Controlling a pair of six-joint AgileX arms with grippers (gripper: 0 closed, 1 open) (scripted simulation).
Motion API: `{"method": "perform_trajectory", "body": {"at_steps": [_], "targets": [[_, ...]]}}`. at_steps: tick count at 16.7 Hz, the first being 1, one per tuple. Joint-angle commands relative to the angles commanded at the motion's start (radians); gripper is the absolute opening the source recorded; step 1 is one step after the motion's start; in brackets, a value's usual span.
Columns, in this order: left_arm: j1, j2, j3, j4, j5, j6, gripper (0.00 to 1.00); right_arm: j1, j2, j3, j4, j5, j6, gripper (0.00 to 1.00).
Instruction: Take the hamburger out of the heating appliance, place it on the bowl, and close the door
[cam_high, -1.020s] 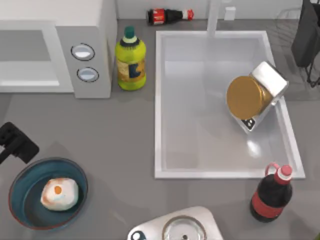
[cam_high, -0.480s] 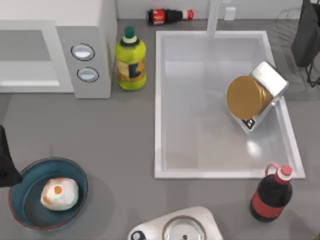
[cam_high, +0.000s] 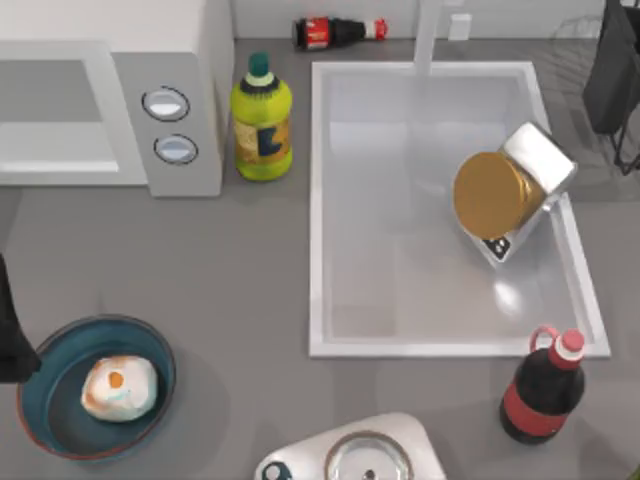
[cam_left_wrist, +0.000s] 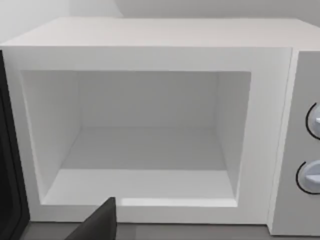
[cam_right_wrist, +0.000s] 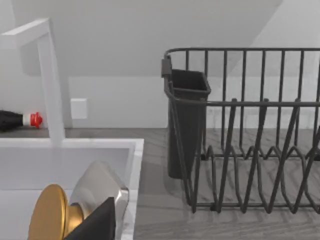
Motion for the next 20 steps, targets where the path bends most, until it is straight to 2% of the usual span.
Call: {"method": "perform_trajectory", "body": {"at_steps": [13, 20], "targets": [[0.000, 0.000, 0.000, 0.000, 0.000, 0.000, 0.02, 0.000, 0.000, 0.000, 0.000, 0.000, 0.000, 1.00], [0.000, 0.000, 0.000, 0.000, 0.000, 0.000, 0.00, 0.000, 0.000, 0.000, 0.000, 0.000, 0.000, 1.00]]}}
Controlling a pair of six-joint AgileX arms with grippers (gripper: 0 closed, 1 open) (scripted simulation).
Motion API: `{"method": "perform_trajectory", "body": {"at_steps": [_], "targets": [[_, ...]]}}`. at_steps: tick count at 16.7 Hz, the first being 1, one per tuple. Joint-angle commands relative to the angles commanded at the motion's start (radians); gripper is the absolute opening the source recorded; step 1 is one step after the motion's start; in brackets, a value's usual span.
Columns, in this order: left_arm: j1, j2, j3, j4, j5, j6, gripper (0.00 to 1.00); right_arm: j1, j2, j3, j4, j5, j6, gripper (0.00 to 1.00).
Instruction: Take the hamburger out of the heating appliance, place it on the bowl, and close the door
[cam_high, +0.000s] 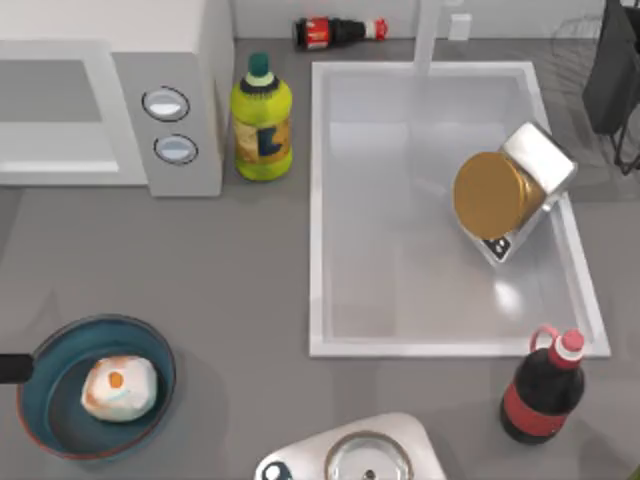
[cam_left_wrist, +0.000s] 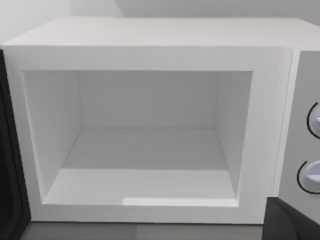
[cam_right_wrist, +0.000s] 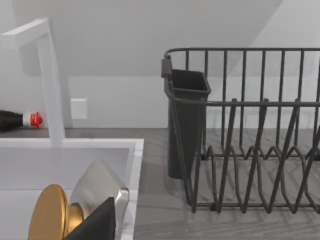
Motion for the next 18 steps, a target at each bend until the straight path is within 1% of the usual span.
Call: {"method": "perform_trajectory", "body": {"at_steps": [3, 5, 10, 13, 14, 17, 18], "targets": [[0.003, 0.000, -0.001, 0.001, 0.003, 0.000, 0.00, 0.000, 0.000, 0.000, 0.000, 0.000, 0.000, 1.00], [0.041, 0.003, -0.010, 0.013, 0.041, 0.000, 0.00, 0.000, 0.000, 0.000, 0.000, 0.000, 0.000, 1.00], [0.255, 0.014, -0.053, 0.067, 0.255, 0.000, 0.00, 0.000, 0.000, 0.000, 0.000, 0.000, 0.000, 1.00], [0.342, 0.019, -0.071, 0.090, 0.342, 0.000, 0.00, 0.000, 0.000, 0.000, 0.000, 0.000, 0.000, 1.00], [0.354, 0.019, -0.074, 0.093, 0.354, 0.000, 0.00, 0.000, 0.000, 0.000, 0.000, 0.000, 0.000, 1.00], [0.356, 0.019, -0.075, 0.094, 0.356, 0.000, 0.00, 0.000, 0.000, 0.000, 0.000, 0.000, 0.000, 1.00], [0.357, 0.033, -0.051, 0.093, 0.353, 0.001, 0.00, 0.000, 0.000, 0.000, 0.000, 0.000, 0.000, 1.00]]}}
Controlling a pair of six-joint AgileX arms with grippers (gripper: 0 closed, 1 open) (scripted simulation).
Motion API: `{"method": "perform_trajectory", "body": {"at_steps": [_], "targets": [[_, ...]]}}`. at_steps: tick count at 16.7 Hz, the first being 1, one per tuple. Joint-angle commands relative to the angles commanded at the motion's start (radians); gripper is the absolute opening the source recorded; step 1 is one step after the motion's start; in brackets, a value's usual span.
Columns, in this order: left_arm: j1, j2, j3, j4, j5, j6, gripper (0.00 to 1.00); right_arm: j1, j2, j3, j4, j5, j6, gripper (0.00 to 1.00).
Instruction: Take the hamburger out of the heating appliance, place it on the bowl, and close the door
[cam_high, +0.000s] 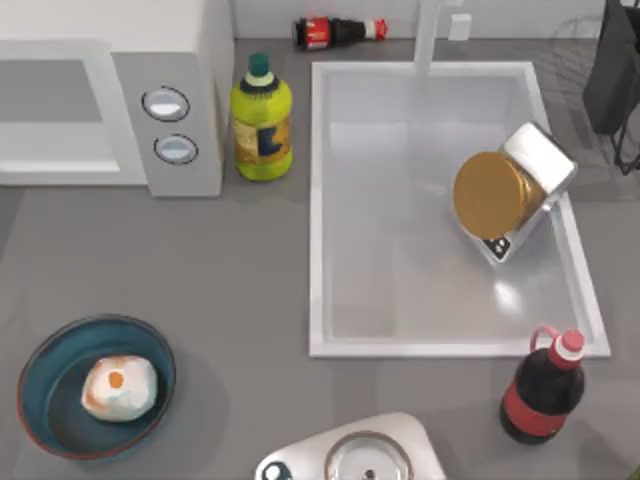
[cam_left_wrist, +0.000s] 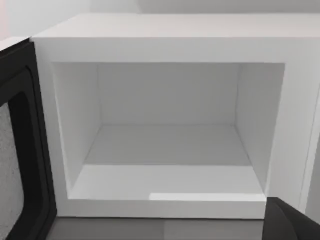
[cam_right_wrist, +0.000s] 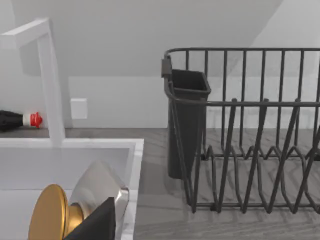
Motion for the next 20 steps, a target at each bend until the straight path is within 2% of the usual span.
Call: {"method": "perform_trajectory", "body": {"at_steps": [6, 11, 13, 18, 20], "targets": [[0.009, 0.105, 0.037, 0.067, 0.010, 0.002, 0.00, 0.000, 0.000, 0.000, 0.000, 0.000, 0.000, 1.00], [0.025, 0.107, 0.031, 0.073, 0.026, 0.001, 0.00, 0.000, 0.000, 0.000, 0.000, 0.000, 0.000, 1.00], [0.084, 0.120, 0.023, 0.094, 0.085, 0.001, 0.00, 0.000, 0.000, 0.000, 0.000, 0.000, 0.000, 1.00], [0.326, 0.159, -0.003, 0.158, 0.328, 0.000, 0.00, 0.000, 0.000, 0.000, 0.000, 0.000, 0.000, 1.00], [0.377, 0.168, -0.010, 0.174, 0.378, 0.000, 0.00, 0.000, 0.000, 0.000, 0.000, 0.000, 0.000, 1.00]]}}
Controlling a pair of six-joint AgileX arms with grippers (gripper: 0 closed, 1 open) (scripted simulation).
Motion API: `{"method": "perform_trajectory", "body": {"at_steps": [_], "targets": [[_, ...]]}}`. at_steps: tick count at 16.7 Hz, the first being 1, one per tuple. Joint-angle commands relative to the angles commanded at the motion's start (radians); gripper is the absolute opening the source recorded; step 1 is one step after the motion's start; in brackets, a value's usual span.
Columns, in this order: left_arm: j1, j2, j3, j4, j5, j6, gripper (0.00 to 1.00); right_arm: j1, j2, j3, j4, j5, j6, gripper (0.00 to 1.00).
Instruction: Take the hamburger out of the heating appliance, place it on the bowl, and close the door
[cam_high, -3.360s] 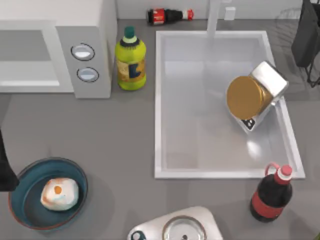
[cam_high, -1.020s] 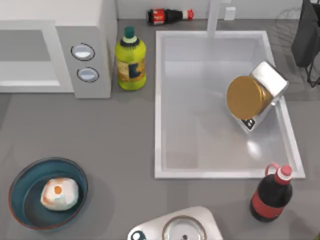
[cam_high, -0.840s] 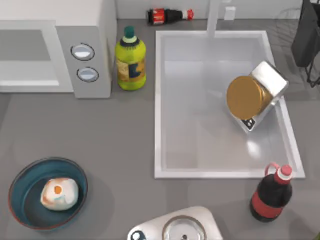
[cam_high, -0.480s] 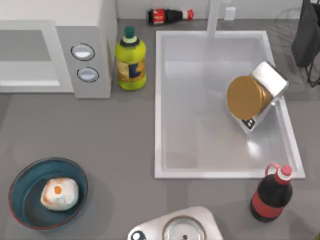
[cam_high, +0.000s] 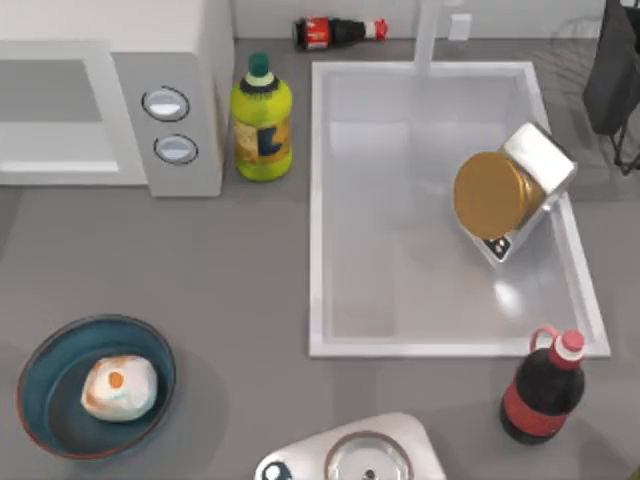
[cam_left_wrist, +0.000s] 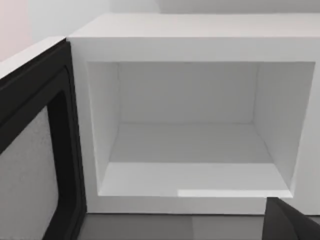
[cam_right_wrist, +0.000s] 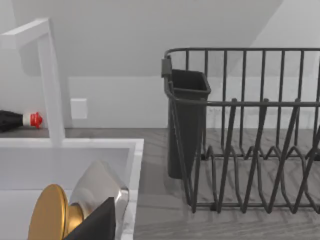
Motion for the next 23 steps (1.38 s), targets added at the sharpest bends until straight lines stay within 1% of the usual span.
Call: {"method": "perform_trajectory", "body": {"at_steps": [2, 7, 9, 11, 14, 17, 20, 23], "targets": [[0.010, 0.002, -0.002, 0.004, 0.010, 0.000, 0.00, 0.000, 0.000, 0.000, 0.000, 0.000, 0.000, 1.00], [0.006, 0.024, 0.022, -0.006, 0.004, 0.013, 0.00, 0.000, 0.000, 0.000, 0.000, 0.000, 0.000, 1.00], [0.005, 0.078, 0.076, -0.043, -0.004, 0.064, 0.00, 0.000, 0.000, 0.000, 0.000, 0.000, 0.000, 1.00], [0.010, 0.173, 0.171, -0.106, -0.014, 0.152, 0.00, 0.000, 0.000, 0.000, 0.000, 0.000, 0.000, 1.00], [0.030, 0.395, 0.392, -0.240, -0.030, 0.323, 0.00, 0.000, 0.000, 0.000, 0.000, 0.000, 0.000, 1.00], [0.068, 0.690, 0.681, -0.404, -0.045, 0.505, 0.00, 0.000, 0.000, 0.000, 0.000, 0.000, 0.000, 1.00], [0.123, 1.004, 0.978, -0.584, -0.056, 0.667, 0.00, 0.000, 0.000, 0.000, 0.000, 0.000, 0.000, 1.00], [0.189, 1.276, 1.218, -0.763, -0.062, 0.790, 0.00, 0.000, 0.000, 0.000, 0.000, 0.000, 0.000, 1.00]]}}
